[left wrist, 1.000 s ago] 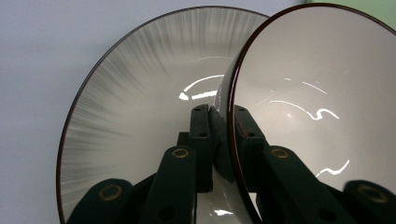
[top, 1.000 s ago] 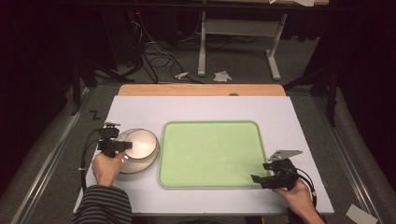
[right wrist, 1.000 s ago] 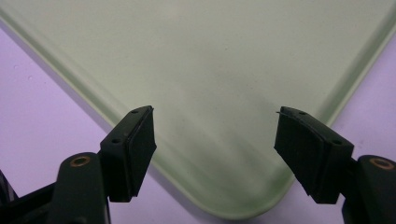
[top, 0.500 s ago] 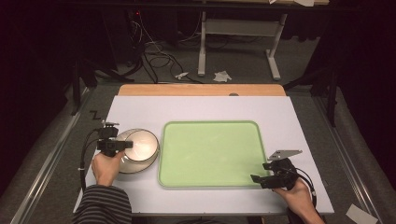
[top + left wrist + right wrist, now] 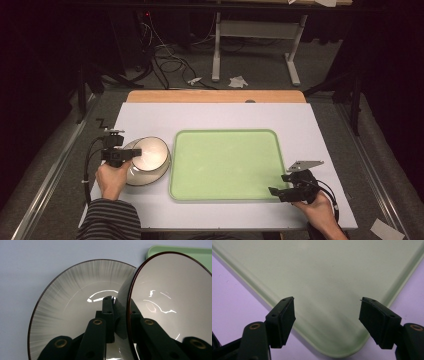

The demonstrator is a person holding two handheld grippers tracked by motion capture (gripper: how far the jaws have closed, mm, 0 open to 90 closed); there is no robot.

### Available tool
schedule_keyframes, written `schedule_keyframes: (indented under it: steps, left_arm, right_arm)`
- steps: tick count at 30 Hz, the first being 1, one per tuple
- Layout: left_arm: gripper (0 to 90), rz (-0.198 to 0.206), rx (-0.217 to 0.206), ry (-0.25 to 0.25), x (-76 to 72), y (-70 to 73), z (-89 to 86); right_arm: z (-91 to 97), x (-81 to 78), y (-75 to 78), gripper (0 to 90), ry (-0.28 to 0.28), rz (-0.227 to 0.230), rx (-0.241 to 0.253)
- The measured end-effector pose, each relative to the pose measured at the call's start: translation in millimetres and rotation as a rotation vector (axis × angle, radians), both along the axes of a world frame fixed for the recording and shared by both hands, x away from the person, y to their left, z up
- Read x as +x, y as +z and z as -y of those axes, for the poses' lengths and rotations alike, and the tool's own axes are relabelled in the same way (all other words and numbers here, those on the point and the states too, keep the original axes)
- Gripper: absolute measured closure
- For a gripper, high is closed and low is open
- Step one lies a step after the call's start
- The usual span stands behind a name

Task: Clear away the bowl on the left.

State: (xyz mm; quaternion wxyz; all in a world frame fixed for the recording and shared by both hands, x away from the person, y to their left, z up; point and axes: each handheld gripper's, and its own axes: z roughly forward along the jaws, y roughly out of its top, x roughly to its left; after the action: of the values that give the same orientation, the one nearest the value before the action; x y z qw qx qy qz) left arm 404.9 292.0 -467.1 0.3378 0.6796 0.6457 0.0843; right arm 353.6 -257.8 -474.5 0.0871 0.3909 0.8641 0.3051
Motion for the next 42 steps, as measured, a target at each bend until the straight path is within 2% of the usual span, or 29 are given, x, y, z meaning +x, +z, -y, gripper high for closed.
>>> schedule_keyframes:
  steps: [2, 4, 9, 13, 16, 17, 23, 26, 30, 34, 42]
  left_arm:
    - [82.1, 0.013, -0.002, -0.005, -1.6, 2.9, 1.3]
    - [82.2, 0.018, -0.005, -0.007, -2.1, 4.2, 1.4]
    - [82.2, 0.050, -0.018, -0.020, -3.9, 12.0, 3.6]
    - [82.1, 0.073, -0.007, -0.028, -6.1, 18.1, 6.2]
    - [82.1, 0.088, -0.021, -0.035, -8.3, 22.6, 8.0]
    - [82.2, 0.092, -0.022, -0.043, -8.6, 24.3, 9.7]
    - [82.1, 0.093, -0.015, -0.070, -7.9, 26.8, 17.4]
    - [82.1, 0.103, -0.023, -0.083, -9.6, 30.2, 20.4]
    - [82.2, 0.125, -0.034, -0.108, -10.5, 37.1, 25.5]
    - [82.1, 0.129, -0.039, -0.137, -10.1, 41.2, 33.6]
    - [82.2, 0.144, -0.066, -0.154, -11.6, 47.4, 34.6]
  right_arm:
    - [-1.3, -0.6, 0.3, 30.1, -0.008, -0.011, -0.002]
    - [-0.4, 0.0, 0.3, 30.1, 0.001, 0.001, -0.002]
    - [-0.1, 0.3, -0.1, 30.1, -0.005, -0.003, 0.000]
    - [-1.2, -0.2, 0.2, 30.2, -0.010, -0.010, -0.007]
    - [-0.9, 0.0, 0.2, 30.2, -0.004, 0.004, -0.008]
    - [-0.8, 0.0, 0.1, 30.2, -0.008, -0.005, -0.010]
    - [-0.7, -0.1, 0.1, 30.2, -0.006, -0.007, -0.007]
    - [-0.6, -0.1, 0.2, 30.2, -0.004, 0.002, -0.006]
    - [-0.4, 0.6, -0.6, 30.2, -0.011, -0.005, -0.006]
    - [-1.0, -0.2, 0.1, 30.2, -0.006, -0.010, -0.009]
    - [-0.8, 0.8, -0.8, 30.1, -0.013, -0.008, -0.009]
